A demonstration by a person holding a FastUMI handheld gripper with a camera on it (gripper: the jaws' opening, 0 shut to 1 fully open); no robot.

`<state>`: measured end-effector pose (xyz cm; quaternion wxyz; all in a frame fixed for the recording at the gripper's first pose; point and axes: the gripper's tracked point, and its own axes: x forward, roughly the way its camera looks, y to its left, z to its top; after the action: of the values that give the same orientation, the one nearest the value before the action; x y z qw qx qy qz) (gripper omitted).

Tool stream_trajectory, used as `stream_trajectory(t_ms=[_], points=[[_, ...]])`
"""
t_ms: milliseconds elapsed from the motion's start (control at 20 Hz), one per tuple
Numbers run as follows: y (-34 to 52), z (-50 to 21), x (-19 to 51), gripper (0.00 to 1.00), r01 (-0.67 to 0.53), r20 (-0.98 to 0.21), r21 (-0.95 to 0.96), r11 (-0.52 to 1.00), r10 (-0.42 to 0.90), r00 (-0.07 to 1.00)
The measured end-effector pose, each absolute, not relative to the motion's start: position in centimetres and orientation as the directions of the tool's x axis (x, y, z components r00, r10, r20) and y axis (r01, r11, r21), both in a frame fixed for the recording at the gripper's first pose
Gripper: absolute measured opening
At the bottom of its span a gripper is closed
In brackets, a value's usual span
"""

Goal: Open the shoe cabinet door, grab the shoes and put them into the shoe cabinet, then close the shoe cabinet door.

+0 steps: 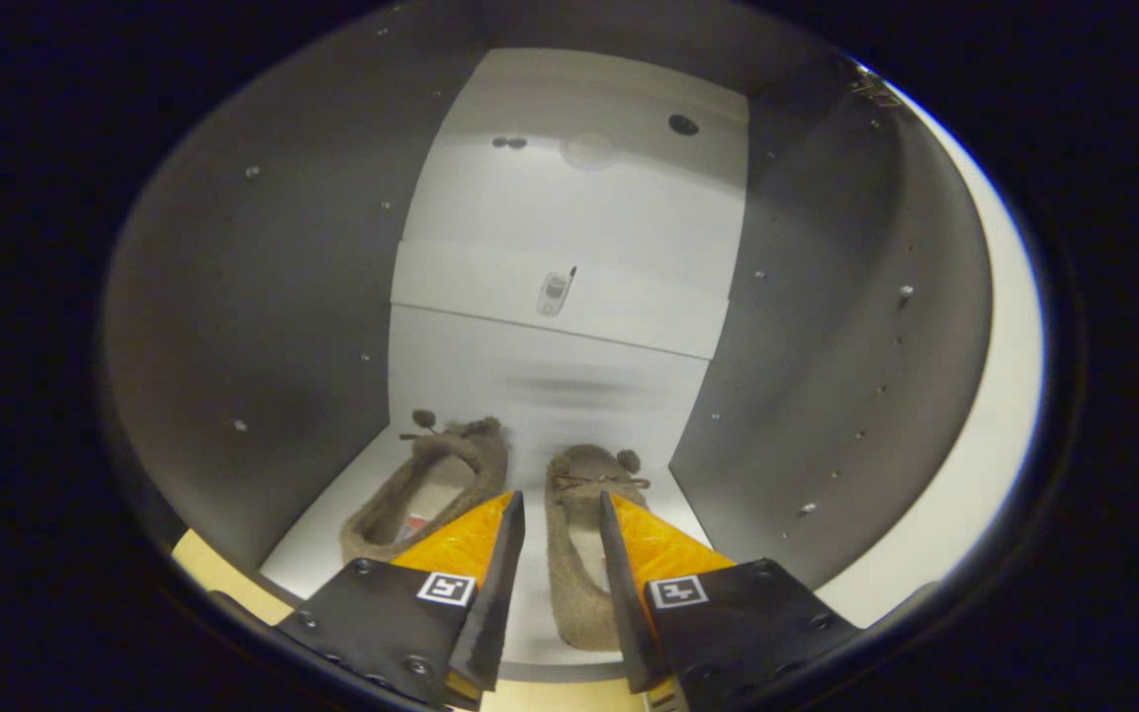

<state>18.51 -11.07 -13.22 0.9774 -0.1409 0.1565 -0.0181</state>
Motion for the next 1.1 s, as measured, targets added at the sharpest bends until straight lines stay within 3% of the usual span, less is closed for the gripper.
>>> stream_trajectory(t_ms=[250, 1100], points=[[-10.0, -7.3, 13.9, 0.49, 0.030, -0.186, -0.213, 0.977, -0.071, 0.980], [-15.6, 1.0, -5.9, 0.49, 0.140, -0.082, -0.133, 0.981, -0.152, 0.985]])
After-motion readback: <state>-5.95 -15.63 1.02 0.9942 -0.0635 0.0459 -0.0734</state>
